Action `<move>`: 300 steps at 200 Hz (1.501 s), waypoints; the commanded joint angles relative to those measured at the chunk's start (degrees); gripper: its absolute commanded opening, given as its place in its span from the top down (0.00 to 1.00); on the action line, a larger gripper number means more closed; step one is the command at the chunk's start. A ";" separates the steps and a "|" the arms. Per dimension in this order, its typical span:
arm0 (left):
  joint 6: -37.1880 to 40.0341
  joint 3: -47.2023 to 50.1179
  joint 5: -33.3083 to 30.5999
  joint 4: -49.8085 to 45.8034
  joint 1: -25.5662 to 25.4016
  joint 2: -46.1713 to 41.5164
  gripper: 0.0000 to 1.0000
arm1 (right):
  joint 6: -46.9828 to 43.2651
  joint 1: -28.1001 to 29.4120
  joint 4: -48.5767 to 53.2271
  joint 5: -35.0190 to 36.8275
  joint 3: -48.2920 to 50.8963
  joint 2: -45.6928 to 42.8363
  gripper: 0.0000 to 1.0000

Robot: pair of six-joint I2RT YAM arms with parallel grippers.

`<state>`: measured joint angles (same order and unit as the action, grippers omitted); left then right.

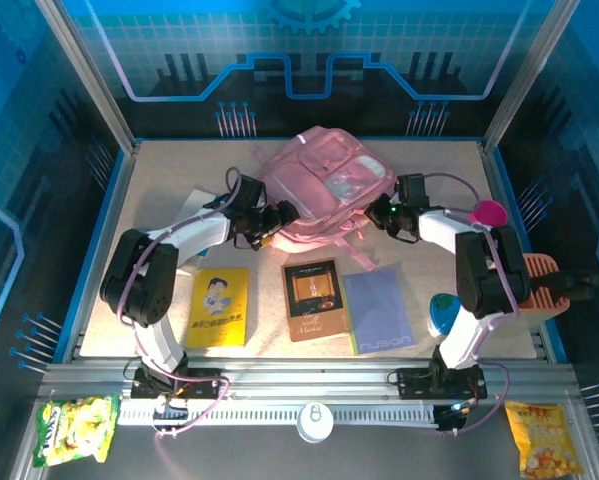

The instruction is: Pack the student bag

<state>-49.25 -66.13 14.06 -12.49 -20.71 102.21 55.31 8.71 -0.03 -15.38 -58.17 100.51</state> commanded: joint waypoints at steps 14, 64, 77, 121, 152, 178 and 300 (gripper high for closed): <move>4.67 -7.78 -4.65 -1.57 1.40 4.11 0.05 | 3.79 2.87 -0.88 -0.07 4.05 -9.37 0.93; 13.04 -11.09 -11.65 -5.63 2.62 2.19 0.04 | 12.25 7.54 -3.95 4.46 5.94 -12.00 0.92; 15.37 -9.79 -11.81 -6.11 2.32 -0.99 0.04 | 12.84 8.52 -3.53 5.67 5.14 -11.84 0.92; 19.36 -0.52 -15.21 -6.54 -2.57 -13.16 0.05 | 14.17 10.14 -1.91 7.74 2.69 -11.14 0.91; 19.40 3.06 -19.63 -6.53 -9.70 -16.95 0.10 | 14.54 10.62 -1.40 7.23 1.57 -10.95 0.91; 18.52 2.63 -22.86 -5.08 -15.83 -15.17 0.20 | 14.96 11.05 -0.29 6.35 0.38 -10.77 0.91; 18.81 -12.43 -29.43 2.01 -25.17 4.05 0.58 | 20.12 11.51 3.51 3.21 -3.00 -11.39 0.91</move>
<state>-30.98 -75.26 -13.82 -13.06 -45.30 104.68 73.65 18.87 4.43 -8.03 -58.13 90.41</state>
